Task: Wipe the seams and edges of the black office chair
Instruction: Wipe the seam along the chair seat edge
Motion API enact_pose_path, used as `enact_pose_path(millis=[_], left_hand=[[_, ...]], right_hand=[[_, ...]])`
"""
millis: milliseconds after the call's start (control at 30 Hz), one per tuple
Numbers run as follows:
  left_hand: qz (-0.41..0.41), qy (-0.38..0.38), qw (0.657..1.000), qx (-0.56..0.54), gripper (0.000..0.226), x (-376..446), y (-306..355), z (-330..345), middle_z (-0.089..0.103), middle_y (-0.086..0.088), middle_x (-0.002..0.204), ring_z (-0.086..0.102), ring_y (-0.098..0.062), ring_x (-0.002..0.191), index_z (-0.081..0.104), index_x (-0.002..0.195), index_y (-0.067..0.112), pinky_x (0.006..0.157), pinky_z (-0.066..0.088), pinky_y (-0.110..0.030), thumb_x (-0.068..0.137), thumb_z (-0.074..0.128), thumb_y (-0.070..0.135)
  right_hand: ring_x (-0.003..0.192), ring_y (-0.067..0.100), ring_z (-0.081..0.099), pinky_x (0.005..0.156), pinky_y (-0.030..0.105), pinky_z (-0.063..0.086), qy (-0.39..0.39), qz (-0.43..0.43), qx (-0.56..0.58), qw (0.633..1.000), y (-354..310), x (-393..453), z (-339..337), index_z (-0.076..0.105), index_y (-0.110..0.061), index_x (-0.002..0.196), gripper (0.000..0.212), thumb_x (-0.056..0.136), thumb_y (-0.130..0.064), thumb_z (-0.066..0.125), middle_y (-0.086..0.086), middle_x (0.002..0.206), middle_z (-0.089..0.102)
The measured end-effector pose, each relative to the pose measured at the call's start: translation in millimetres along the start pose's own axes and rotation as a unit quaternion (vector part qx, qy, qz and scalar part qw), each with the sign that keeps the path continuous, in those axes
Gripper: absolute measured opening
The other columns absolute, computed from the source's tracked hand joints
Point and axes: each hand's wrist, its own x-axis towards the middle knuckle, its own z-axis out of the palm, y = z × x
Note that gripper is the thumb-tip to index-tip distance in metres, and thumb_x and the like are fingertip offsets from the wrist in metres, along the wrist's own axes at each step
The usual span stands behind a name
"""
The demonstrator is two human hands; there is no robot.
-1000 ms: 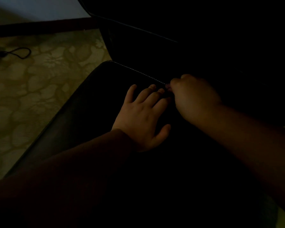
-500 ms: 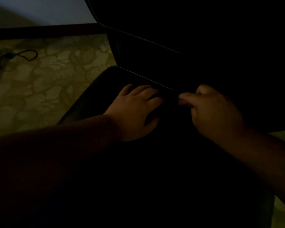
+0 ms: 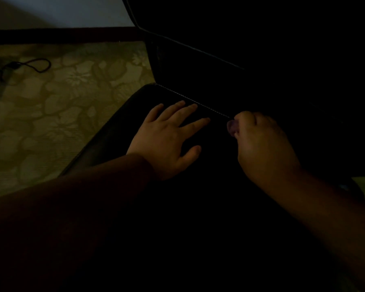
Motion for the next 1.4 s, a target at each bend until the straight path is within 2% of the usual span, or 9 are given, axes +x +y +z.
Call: enact_pose_path(millis=[133, 233, 367, 533, 633, 767, 1000, 1167, 1400], left_hand=[[-0.003, 0.013, 1.0, 0.0, 0.068, 1, 0, 1, 0.018, 0.004, 0.168, 0.009, -0.019, 0.156, 0.021, 0.157, 0.046, 0.125, 0.007, -0.05, 0.092, 0.022, 0.067], [-0.004, 0.013, 1.0, -0.001, 0.068, 0, 1, 2, 0.016, 0.004, 0.168, 0.007, -0.019, 0.156, 0.02, 0.157, 0.046, 0.125, 0.006, -0.049, 0.092, 0.022, 0.067], [-0.006, 0.013, 1.0, 0.0, 0.068, 0, 1, 2, 0.019, 0.004, 0.168, 0.01, -0.02, 0.156, 0.02, 0.157, 0.046, 0.124, 0.008, -0.049, 0.092, 0.023, 0.067], [-0.004, 0.01, 1.0, 0.019, 0.072, 2, 3, 0, 0.025, 0.002, 0.166, 0.019, -0.024, 0.154, 0.023, 0.157, 0.041, 0.123, 0.012, -0.051, 0.09, 0.021, 0.068], [-0.005, 0.012, 1.0, 0.018, 0.073, 2, 2, -1, 0.029, 0.001, 0.164, 0.022, -0.024, 0.153, 0.026, 0.157, 0.039, 0.122, 0.014, -0.052, 0.09, 0.023, 0.067], [-0.007, 0.015, 1.0, 0.021, 0.073, 2, 3, 1, 0.03, 0.001, 0.164, 0.023, -0.025, 0.152, 0.027, 0.157, 0.039, 0.122, 0.014, -0.052, 0.09, 0.022, 0.067], [-0.004, 0.029, 0.999, 0.019, 0.071, 0, 3, 4, 0.026, 0.001, 0.165, 0.02, -0.024, 0.154, 0.024, 0.157, 0.041, 0.123, 0.013, -0.054, 0.091, 0.023, 0.067], [-0.051, 0.026, 0.998, 0.022, 0.076, 0, 4, 4, 0.018, -0.001, 0.168, 0.007, -0.032, 0.155, 0.017, 0.158, 0.043, 0.121, 0.007, -0.062, 0.088, 0.018, 0.07], [-0.052, 0.028, 0.998, 0.024, 0.075, 0, 6, 4, 0.026, -0.002, 0.165, 0.013, -0.032, 0.155, 0.024, 0.156, 0.04, 0.12, 0.011, -0.062, 0.088, 0.024, 0.071]], right_hand=[[0.108, 0.028, 0.052, 0.078, 0.032, 0.041, -0.065, -0.011, -0.045, 0.997, -7, 14, -11, 0.049, -0.012, 0.123, 0.027, 0.097, -0.015, 0.047, 0.013, 0.12, 0.049], [0.099, 0.03, 0.057, 0.067, 0.031, 0.037, -0.071, -0.014, -0.084, 0.994, -11, 26, -9, 0.052, -0.011, 0.12, 0.023, 0.098, -0.013, 0.045, 0.015, 0.117, 0.051], [0.096, 0.03, 0.058, 0.064, 0.031, 0.035, -0.077, 0.004, -0.087, 0.993, -17, 37, -9, 0.055, -0.011, 0.121, 0.025, 0.099, -0.011, 0.043, 0.015, 0.116, 0.053], [0.073, 0.02, 0.041, 0.049, 0.025, 0.021, -0.091, -0.053, -0.102, 0.989, 0, 21, -14, 0.062, -0.014, 0.111, 0.02, 0.099, -0.015, 0.047, 0.003, 0.088, 0.035], [0.087, 0.028, 0.057, 0.062, 0.026, 0.034, -0.11, -0.067, -0.124, 0.984, -4, 27, -18, 0.063, -0.012, 0.114, 0.024, 0.098, -0.011, 0.045, 0.01, 0.099, 0.048], [0.095, 0.035, 0.06, 0.067, 0.034, 0.041, -0.092, -0.062, -0.147, 0.983, -18, 39, -12, 0.059, -0.008, 0.111, 0.021, 0.097, -0.008, 0.043, 0.016, 0.113, 0.052], [0.095, 0.031, 0.061, 0.065, 0.03, 0.038, -0.106, -0.105, -0.152, 0.977, -10, 31, -21, 0.063, -0.014, 0.116, 0.027, 0.098, -0.012, 0.043, 0.012, 0.105, 0.056], [0.094, 0.033, 0.063, 0.064, 0.03, 0.04, -0.083, -0.059, -0.153, 0.983, -23, 50, -10, 0.066, -0.01, 0.109, 0.024, 0.097, -0.007, 0.045, 0.015, 0.102, 0.062], [0.093, 0.032, 0.064, 0.067, 0.03, 0.047, -0.109, -0.084, -0.14, 0.98, -14, 42, -14, 0.069, -0.012, 0.107, 0.025, 0.096, -0.008, 0.047, 0.013, 0.102, 0.063]])
